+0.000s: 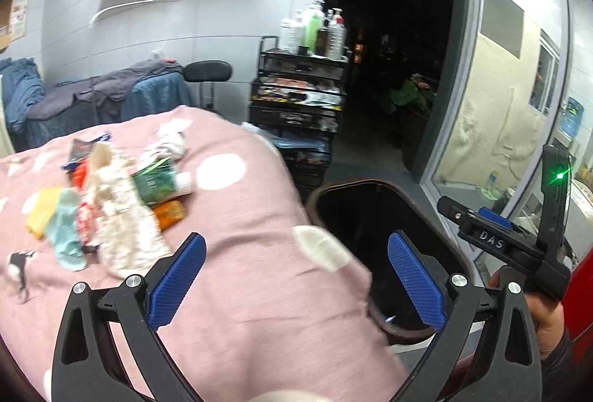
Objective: Collect trash
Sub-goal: 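Grasp the teal cloth with the left tool while the right tool grasps the crumpled white bag, then carry the white bag to the black bin and open the right tool, then lower the teal cloth into the bin and open the left tool, then grasp the yellow foam net with the left tool while the right tool grasps the orange foam net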
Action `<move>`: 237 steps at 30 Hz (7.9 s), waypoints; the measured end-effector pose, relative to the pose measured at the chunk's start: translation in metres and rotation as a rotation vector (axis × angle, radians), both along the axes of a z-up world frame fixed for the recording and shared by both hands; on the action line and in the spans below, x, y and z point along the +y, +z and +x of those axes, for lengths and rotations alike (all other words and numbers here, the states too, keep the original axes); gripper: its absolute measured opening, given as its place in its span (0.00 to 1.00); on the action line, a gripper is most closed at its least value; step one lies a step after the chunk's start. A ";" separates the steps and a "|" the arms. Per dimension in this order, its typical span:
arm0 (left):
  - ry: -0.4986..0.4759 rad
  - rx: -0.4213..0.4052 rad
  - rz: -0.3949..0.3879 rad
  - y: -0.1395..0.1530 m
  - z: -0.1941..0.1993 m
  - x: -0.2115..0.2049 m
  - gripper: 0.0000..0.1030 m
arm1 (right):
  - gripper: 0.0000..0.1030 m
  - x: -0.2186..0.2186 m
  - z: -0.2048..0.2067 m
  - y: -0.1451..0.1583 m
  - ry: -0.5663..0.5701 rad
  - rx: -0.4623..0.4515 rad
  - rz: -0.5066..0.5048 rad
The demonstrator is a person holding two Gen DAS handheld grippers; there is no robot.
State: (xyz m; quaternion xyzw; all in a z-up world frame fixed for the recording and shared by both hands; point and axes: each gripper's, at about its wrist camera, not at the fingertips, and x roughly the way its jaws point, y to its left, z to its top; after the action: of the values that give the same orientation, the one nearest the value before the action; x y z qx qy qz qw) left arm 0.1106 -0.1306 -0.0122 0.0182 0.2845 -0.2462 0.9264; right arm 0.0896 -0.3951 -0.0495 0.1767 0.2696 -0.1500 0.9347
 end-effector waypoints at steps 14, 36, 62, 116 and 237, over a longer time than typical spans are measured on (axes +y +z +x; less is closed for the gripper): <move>0.210 0.011 -0.013 -0.008 0.001 0.098 0.95 | 0.95 0.090 0.026 0.008 0.255 0.011 -0.012; 0.474 0.125 0.014 -0.028 0.032 0.245 0.94 | 0.91 0.236 0.093 0.015 0.683 0.135 -0.031; 0.245 0.295 0.152 -0.054 0.132 0.193 0.23 | 0.09 0.292 0.171 -0.012 0.878 0.297 -0.029; 0.088 0.079 -0.070 -0.002 0.020 0.083 0.14 | 0.08 0.078 0.036 0.019 0.314 0.131 -0.135; 0.237 0.023 0.068 -0.011 0.033 0.138 0.95 | 0.91 0.142 0.067 0.023 0.369 0.043 -0.059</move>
State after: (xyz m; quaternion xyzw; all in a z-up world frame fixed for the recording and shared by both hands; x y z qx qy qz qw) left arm 0.1439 0.0071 -0.0227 0.0128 0.3036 -0.1254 0.9444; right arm 0.1566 -0.2528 -0.0269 0.0936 0.3128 0.0122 0.9451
